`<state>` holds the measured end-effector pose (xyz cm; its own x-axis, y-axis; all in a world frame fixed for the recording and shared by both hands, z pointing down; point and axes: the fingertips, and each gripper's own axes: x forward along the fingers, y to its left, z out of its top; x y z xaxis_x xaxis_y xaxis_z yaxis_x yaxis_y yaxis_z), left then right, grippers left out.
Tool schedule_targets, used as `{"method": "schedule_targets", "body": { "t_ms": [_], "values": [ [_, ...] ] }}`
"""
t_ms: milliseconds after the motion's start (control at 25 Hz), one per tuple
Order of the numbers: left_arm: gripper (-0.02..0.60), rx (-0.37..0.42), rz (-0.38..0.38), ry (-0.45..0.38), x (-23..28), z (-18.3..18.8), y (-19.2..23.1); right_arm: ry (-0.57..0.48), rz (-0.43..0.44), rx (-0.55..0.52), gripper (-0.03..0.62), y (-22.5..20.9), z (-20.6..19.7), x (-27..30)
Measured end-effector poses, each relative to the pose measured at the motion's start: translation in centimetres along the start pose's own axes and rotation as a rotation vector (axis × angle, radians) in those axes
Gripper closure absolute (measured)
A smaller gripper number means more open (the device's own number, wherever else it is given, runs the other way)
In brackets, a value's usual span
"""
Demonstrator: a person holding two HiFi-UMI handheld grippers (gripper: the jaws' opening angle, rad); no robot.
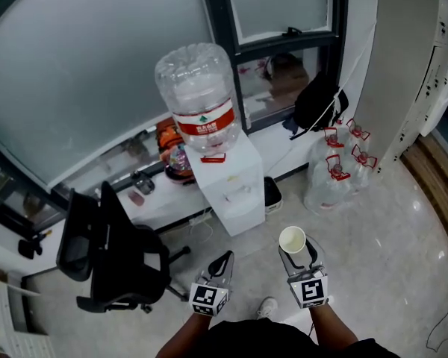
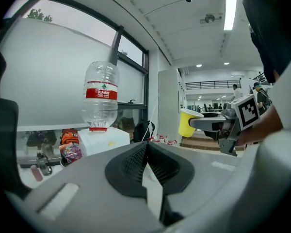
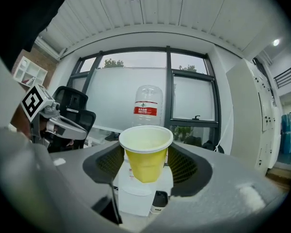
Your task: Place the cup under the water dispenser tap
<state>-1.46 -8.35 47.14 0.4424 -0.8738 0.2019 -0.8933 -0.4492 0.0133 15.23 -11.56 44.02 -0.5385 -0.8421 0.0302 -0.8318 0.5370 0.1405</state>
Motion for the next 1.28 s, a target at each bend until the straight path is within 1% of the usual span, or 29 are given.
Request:
{"method": "schedule_targets", "body": {
  "t_ms": [200, 320, 480, 640, 720, 880, 1000, 1200, 1280],
  "values": [
    [0.565, -0.024, 0.061, 0.009, -0.4, -1.0, 1.3, -0.003, 0.053, 0.01, 0.315, 0.6, -0.5, 1.9],
    [0.565, -0.041, 0.086, 0.015, -0.7, -1.2, 2.3, -0.004, 0.08, -0.006, 0.315, 1.3, -0.1, 3.2],
    [0.565, -0.051, 0.098, 0.029, -1.3, -1.7, 3.7, 0.003, 0.113, -0.002, 0.315, 2.7, -0.3, 4.7],
    [0.565, -0.054, 0.114, 0.024, -1.5, -1.2, 6.0, 0.01, 0.129, 0.003, 0.315, 4.1, 0.0, 6.9],
    [0.565, -0.058, 0.123, 0.018, -1.6, -0.9, 7.3, 0.012, 0.137, -0.016, 0.315, 4.8, 0.4, 8.1],
    [0.565, -0.063, 0.129, 0.01, -1.8, -0.7, 9.8, 0.015, 0.152, -0.036, 0.315, 6.5, 0.9, 10.4],
    [0.565, -0.077, 0.126, 0.013, -2.0, -1.3, 11.7, 0.023, 0.169, -0.053, 0.313, 7.6, 1.1, 11.9],
    [0.565, -0.093, 0.087, 0.035, -2.0, -3.0, 14.0, 0.045, 0.158, -0.032, 0.313, 9.1, 0.5, 13.9],
    [0.565, -0.087, 0.077, 0.041, -1.9, -3.1, 14.8, 0.061, 0.149, -0.036, 0.313, 9.6, 0.3, 14.7]
  ]
}}
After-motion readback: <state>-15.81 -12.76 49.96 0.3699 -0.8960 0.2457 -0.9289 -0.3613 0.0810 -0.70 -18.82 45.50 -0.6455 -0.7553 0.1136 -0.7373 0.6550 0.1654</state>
